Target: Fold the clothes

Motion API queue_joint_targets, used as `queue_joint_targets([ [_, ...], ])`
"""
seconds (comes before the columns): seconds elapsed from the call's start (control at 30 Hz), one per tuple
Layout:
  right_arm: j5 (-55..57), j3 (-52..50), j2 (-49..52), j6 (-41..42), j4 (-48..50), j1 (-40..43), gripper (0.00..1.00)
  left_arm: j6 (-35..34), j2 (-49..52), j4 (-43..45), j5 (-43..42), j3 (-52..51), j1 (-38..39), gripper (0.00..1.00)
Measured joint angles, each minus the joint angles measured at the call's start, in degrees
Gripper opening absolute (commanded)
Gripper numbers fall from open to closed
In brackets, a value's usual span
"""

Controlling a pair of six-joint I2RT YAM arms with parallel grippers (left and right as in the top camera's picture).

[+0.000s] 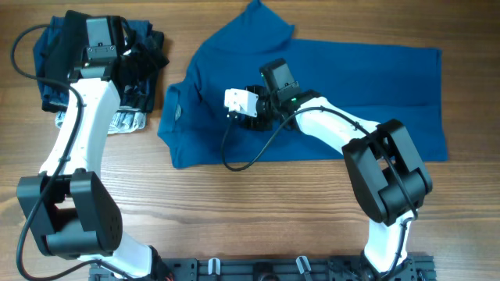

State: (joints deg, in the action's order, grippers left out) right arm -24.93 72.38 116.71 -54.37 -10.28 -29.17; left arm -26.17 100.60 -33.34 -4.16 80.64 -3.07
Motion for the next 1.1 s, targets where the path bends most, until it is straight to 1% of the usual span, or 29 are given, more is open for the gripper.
queue_joint_targets([
  [0.03,-0.15,0.00,0.09,0.00,-1.09,0.02,0.57,0.00,0.00,0.00,0.00,0.00,0.00,1.00],
  [0.13,-0.39,0.00,0.11,-0.28,-2.95,0.00,0.34,0.00,0.00,0.00,0.00,0.00,0.00,1.00],
  [0.17,-0.46,0.00,0.11,-0.44,-2.97,0.00,0.24,0.00,0.00,0.00,0.00,0.00,0.00,1.00],
  [0.2,-0.57,0.00,0.11,-0.46,-2.95,0.02,0.19,0.00,0.00,0.00,0.00,0.00,0.00,1.00],
  [0.23,-0.57,0.00,0.11,-0.44,-2.91,0.00,0.09,0.00,0.00,0.00,0.00,0.00,0.00,0.99],
  [0.3,-0.59,0.00,0.11,-0.94,-2.60,0.00,0.04,0.00,0.00,0.00,0.00,0.00,0.00,1.00],
  [0.6,-0.55,0.00,0.11,-0.42,-1.66,0.02,0.04,0.00,0.00,0.00,0.00,0.00,0.00,1.00],
  [0.8,3.23,-0.02,0.31,11.80,7.85,0.44,0.04,0.00,0.00,-0.04,0.00,0.00,0.00,1.00],
  [0.9,6.38,-0.02,0.31,13.94,7.69,0.61,0.05,0.00,0.00,-0.04,0.00,0.00,0.00,1.00],
  [1.1,11.41,-0.02,0.33,15.50,4.50,0.61,0.04,0.00,0.00,-0.04,0.00,0.00,0.00,1.00],
])
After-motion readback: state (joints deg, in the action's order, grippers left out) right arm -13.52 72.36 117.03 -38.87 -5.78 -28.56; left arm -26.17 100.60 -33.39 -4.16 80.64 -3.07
